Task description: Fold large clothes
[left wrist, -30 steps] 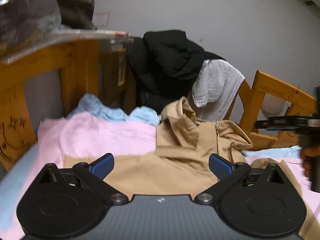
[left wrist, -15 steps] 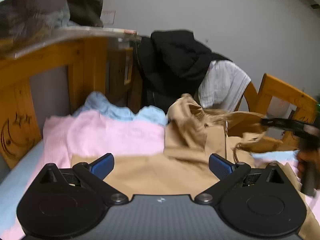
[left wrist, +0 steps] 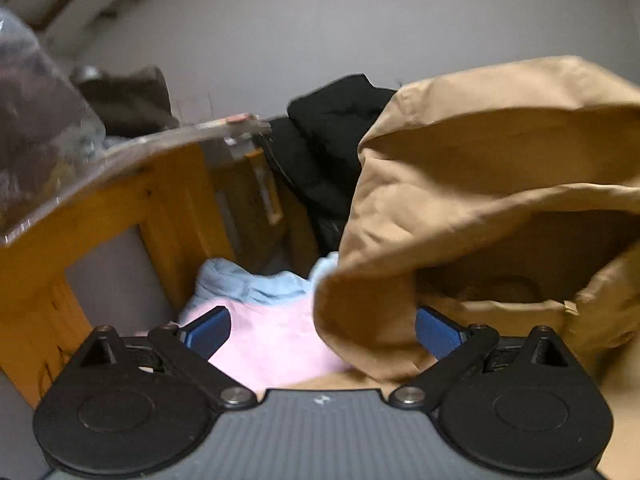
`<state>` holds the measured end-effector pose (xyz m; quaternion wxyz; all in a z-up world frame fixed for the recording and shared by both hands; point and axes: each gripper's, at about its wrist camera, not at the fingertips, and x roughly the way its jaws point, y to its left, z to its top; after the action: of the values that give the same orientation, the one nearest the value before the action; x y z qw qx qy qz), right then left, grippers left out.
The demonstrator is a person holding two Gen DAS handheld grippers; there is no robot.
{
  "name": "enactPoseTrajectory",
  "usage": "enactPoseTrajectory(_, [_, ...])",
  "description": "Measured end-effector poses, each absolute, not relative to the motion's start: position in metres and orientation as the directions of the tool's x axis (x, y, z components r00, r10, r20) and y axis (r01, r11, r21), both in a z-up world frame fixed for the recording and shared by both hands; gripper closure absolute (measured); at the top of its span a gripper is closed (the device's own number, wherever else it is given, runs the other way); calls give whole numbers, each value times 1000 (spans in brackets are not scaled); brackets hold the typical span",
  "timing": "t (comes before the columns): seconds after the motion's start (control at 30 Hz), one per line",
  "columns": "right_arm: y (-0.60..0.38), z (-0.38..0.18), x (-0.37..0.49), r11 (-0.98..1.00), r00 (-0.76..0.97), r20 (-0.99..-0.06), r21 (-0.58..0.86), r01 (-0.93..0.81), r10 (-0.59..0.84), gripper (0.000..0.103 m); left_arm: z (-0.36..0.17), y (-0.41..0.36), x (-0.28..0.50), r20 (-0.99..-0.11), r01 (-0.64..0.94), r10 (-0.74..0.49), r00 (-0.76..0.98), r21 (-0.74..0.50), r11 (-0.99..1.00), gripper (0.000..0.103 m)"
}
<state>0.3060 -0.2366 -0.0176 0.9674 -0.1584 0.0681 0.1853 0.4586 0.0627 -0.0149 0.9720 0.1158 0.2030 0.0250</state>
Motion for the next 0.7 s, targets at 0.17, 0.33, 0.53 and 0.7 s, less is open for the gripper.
enactPoseTrajectory(0.17, [-245, -25, 307, 885, 915, -237, -265, -384, 326, 101, -17, 56, 460, -302, -33, 121, 946, 282, 959, 28])
enactPoseTrajectory(0.33, [-251, -32, 326, 911, 898, -329, -189, -367, 293, 85, -26, 52, 452, -349, 61, 46, 936, 287, 956, 96])
enactPoseTrajectory(0.53, [-275, -14, 323, 930, 841, -404, 227, -289, 360, 49, -27, 59, 441, -358, 116, -7, 934, 282, 952, 98])
enactPoseTrajectory(0.7, [-264, -35, 337, 620, 680, -305, 733, -279, 667, 24, -30, 60, 432, -362, 146, -25, 932, 311, 939, 98])
